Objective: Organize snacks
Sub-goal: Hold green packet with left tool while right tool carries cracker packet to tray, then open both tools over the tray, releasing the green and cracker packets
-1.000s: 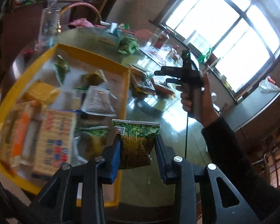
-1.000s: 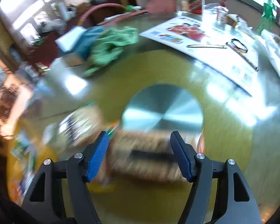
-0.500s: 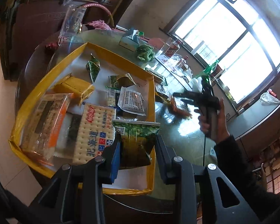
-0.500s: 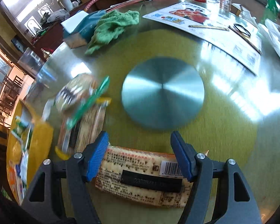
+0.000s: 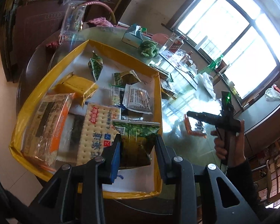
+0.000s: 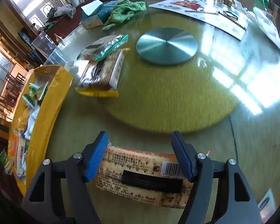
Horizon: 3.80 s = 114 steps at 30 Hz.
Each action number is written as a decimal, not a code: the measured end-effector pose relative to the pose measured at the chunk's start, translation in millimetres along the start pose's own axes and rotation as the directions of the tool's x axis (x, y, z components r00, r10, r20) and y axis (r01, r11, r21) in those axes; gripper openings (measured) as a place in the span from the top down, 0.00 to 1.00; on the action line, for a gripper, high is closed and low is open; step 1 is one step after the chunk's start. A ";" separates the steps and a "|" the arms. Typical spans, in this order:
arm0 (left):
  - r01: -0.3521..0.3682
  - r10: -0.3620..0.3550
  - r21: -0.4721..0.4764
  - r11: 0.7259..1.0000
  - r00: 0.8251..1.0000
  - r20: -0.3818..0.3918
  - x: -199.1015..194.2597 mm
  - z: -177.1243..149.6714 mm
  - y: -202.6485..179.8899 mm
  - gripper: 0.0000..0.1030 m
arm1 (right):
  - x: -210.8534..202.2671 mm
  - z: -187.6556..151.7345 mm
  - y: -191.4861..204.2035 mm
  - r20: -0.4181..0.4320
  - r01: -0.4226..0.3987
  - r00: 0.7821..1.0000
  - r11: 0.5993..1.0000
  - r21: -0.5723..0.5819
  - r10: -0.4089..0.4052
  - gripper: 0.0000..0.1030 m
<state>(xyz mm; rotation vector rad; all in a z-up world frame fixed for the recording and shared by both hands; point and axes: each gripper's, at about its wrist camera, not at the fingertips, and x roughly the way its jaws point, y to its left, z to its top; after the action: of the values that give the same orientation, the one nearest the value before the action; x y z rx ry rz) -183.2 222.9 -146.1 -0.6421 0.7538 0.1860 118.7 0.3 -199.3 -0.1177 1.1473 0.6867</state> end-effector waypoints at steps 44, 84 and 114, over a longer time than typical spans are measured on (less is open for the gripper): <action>-0.024 0.025 0.042 0.999 0.999 -0.027 7.6 -9.3 -26.4 0.67 | -29.7 -90.9 31.7 -0.011 0.014 1.000 0.993 -0.115 -0.016 0.28; -0.082 0.082 0.003 0.997 0.997 0.015 -6.9 9.5 -5.5 0.67 | -25.1 -100.7 51.8 0.080 0.173 0.983 0.982 -0.080 -0.167 0.41; -0.239 0.245 0.086 0.967 0.968 -0.058 51.4 109.1 51.1 0.67 | 11.7 25.6 224.6 0.126 -0.092 0.987 0.991 -0.099 0.104 0.46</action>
<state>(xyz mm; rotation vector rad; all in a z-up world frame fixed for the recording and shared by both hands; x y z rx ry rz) -102.3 326.0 -145.7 -0.4820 0.9007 0.3586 17.0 194.1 -141.8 -0.0936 1.0007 0.8236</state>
